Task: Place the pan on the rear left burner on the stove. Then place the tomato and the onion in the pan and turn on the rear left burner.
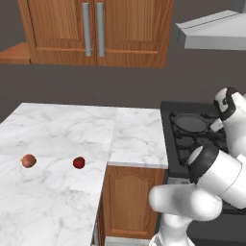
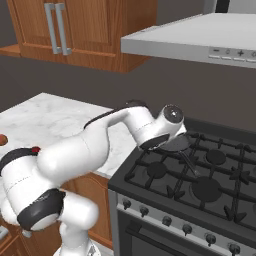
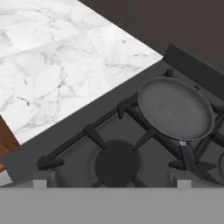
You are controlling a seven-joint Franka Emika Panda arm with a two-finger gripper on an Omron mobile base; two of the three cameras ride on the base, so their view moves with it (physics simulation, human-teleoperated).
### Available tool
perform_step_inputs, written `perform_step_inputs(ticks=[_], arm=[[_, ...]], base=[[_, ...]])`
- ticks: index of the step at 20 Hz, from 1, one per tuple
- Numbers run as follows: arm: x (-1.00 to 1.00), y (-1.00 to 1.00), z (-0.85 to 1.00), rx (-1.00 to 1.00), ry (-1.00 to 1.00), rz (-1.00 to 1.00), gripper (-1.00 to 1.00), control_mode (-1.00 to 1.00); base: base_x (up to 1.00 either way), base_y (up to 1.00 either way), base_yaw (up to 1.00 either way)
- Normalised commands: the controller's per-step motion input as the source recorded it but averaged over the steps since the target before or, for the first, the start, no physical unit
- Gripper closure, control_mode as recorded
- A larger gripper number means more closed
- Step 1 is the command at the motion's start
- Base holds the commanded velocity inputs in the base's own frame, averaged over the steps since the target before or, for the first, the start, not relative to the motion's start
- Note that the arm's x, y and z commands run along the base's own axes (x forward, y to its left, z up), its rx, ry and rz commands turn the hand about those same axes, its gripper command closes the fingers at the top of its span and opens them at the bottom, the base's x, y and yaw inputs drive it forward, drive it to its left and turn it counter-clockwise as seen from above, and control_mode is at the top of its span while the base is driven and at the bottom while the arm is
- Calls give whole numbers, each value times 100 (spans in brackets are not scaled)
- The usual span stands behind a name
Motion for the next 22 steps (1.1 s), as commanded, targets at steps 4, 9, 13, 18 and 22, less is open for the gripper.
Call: perform_step_inputs(ticks=[4,9,13,18,22], arm=[[-34,96,51,-4,-12,-1,-100,-100],[-11,100,49,-7,-3,-3,-100,-100],[-4,100,23,-12,0,-2,-100,-100],[-1,93,5,-10,1,-3,-100,-100],[0,79,0,-5,8,-2,-100,-100]], base=[[0,0,0],[0,0,0],[0,0,0],[0,0,0],[0,0,0]])
